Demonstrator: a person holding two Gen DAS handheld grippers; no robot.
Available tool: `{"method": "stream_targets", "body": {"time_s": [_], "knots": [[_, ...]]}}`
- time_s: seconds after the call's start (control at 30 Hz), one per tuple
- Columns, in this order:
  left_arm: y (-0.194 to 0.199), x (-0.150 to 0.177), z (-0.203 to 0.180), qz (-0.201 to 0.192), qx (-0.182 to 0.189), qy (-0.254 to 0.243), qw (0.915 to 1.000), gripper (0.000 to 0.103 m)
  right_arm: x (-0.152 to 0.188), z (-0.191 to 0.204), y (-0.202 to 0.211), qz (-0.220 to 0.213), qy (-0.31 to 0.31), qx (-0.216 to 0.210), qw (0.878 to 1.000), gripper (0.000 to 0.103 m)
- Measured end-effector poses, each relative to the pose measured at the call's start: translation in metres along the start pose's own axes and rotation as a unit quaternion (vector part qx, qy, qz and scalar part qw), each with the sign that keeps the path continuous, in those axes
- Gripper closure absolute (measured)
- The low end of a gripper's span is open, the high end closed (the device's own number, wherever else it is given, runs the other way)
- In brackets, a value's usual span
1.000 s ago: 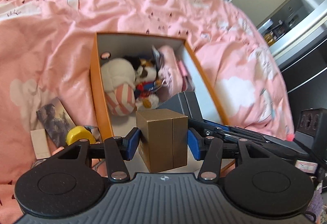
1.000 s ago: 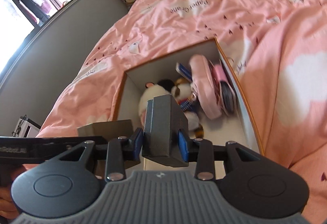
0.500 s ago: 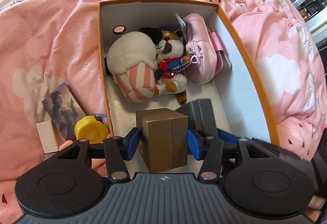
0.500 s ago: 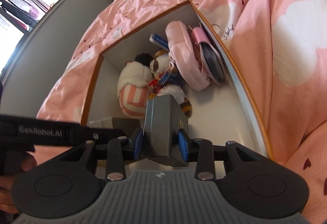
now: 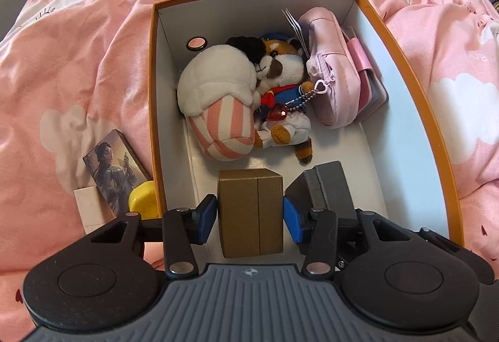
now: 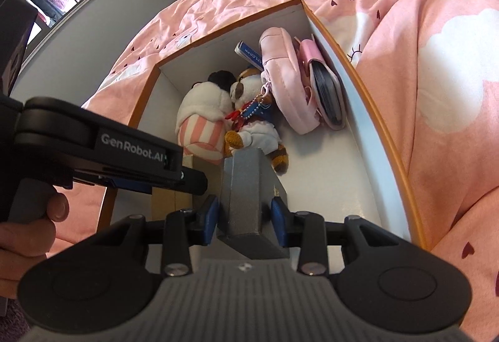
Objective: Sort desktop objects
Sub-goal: 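Carry the gold box and black gift box over the box and lower them inside, then open both tools to release the boxes and withdraw toward the pile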
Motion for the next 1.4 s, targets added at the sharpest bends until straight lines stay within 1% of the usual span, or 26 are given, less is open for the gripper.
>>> {"method": "stream_targets", "body": {"time_s": [0.13,0.27,0.4,0.5,0.63,0.7,0.83,0.93,1.17,1.23,1.4], "knots": [[-0.001,-0.001,0.002,0.004,-0.004,0.005,1.0000,0.053,0.001,0.001,-0.002,0.002,0.001,-0.003,1.000,0.064],[-0.001,0.000,0.003,-0.001,-0.007,0.001,1.0000,0.056,0.001,0.002,-0.004,0.003,0.002,-0.001,1.000,0.064],[0.004,0.001,0.007,-0.008,0.010,0.009,0.9999,0.056,0.001,0.002,-0.007,0.005,0.001,-0.001,1.000,0.064],[0.013,0.002,0.012,-0.023,0.023,0.011,0.9994,0.056,0.001,0.003,-0.008,0.006,-0.003,-0.006,1.000,0.064],[0.032,0.002,0.020,-0.058,0.041,0.014,0.9974,0.054,0.001,0.007,-0.012,0.010,-0.002,-0.013,1.000,0.064],[0.039,0.001,0.026,-0.070,0.043,0.021,0.9964,0.054,0.002,0.009,-0.015,0.013,-0.002,-0.020,1.000,0.064],[0.048,-0.001,0.037,-0.086,0.032,0.026,0.9954,0.053,0.002,0.016,-0.020,0.026,0.004,-0.036,0.999,0.064],[0.050,-0.001,0.046,-0.088,0.029,0.039,0.9949,0.052,0.002,0.025,-0.026,0.035,0.029,-0.035,0.998,0.064],[0.050,0.001,0.068,-0.092,0.039,0.068,0.9927,0.052,0.005,0.041,-0.034,0.049,0.092,-0.025,0.994,0.063],[0.049,0.002,0.074,-0.090,0.040,0.075,0.9923,0.052,0.006,0.042,-0.035,0.051,0.097,-0.026,0.994,0.061],[0.043,0.007,0.092,-0.087,0.041,0.095,0.9908,0.052,0.004,0.039,-0.034,0.056,0.087,-0.036,0.994,0.060]]}}
Point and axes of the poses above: each gripper's, at about its wrist camera, not at the fingertips, and y roughly against the way its jaws point, z to its left, x to its underside, the point moved 7 cm from there along -y, roughly the way its jaws point, and after that the axes turned 9 degrees about -x, right-handed, at the moved point
